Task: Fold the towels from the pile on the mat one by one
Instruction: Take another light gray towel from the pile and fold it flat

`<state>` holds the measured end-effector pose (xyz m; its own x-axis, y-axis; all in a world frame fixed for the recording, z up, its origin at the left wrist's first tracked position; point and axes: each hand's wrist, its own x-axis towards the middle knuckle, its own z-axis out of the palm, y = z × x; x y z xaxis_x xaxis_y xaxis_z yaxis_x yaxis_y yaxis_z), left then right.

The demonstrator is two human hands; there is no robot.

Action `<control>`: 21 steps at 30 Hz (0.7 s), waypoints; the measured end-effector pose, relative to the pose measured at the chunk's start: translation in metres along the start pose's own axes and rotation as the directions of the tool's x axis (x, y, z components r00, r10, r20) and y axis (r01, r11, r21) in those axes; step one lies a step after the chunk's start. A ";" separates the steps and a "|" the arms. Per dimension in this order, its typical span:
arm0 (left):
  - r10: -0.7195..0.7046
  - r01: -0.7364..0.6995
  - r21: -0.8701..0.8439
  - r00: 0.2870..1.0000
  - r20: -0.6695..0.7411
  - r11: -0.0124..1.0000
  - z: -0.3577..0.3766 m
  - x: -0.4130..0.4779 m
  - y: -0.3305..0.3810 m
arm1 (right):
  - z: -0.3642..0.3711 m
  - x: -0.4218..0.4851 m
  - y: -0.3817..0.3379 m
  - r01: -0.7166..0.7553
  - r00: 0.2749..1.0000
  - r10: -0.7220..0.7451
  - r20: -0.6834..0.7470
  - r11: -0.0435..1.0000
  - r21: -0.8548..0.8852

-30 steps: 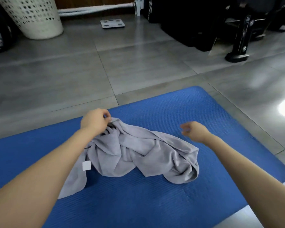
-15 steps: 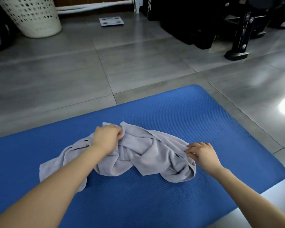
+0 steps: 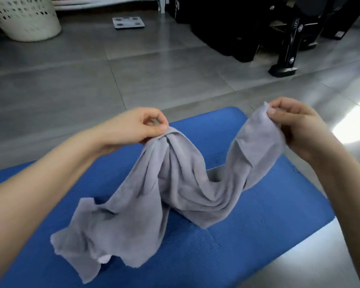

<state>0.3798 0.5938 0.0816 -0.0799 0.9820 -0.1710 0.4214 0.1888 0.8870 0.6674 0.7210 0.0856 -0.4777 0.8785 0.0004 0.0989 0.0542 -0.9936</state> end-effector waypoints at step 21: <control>-0.459 0.638 0.531 0.770 -0.443 0.558 0.006 -0.065 -0.237 | 0.197 0.026 0.159 0.418 0.884 0.024 0.467 0.410 -0.811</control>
<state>0.2903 0.4858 -0.1197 -0.6555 0.6700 -0.3485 0.6634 0.7313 0.1580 0.4984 0.6588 -0.0947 -0.8276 0.5562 -0.0758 0.5490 0.7740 -0.3155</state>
